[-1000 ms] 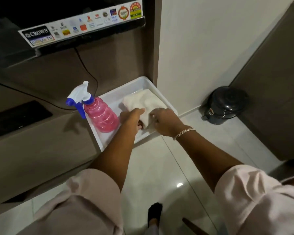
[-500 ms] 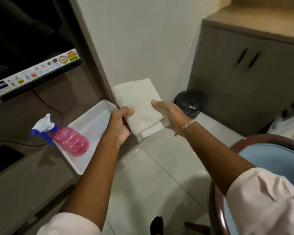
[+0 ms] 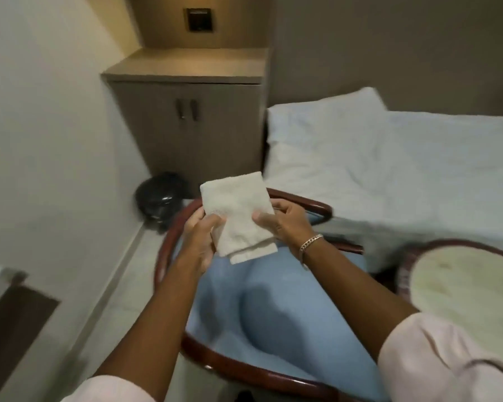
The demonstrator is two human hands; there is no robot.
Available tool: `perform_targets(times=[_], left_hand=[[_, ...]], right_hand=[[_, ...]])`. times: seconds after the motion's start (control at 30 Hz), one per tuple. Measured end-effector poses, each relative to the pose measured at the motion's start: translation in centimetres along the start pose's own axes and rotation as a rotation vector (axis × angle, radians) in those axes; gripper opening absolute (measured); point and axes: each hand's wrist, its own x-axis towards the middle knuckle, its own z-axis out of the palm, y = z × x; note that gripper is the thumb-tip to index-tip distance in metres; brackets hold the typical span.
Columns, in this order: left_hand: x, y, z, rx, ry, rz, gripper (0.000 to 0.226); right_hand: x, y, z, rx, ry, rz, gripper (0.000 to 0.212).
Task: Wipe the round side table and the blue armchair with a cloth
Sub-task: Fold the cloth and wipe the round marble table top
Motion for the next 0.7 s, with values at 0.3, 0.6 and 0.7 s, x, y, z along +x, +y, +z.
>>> perform_targets(times=[0.3, 0.6, 0.7], left_hand=[[-1.3, -16.3, 20.8, 0.357, -0.243, -0.142, 0.031], [-7.2, -31.9, 40.0, 0.755, -0.404, -0.118, 0.047], [-7.8, -37.7, 46.3, 0.811, -0.395, -0.2, 0.05]], right_hand=[[-7.5, 6.4, -23.2, -0.219, 0.567, 0.13, 0.029], [-12.6, 15.6, -45.3, -0.269, 0.848, 0.362, 0.032], [-11.9, 19.4, -53.3, -0.248, 0.859, 0.426, 0.031]])
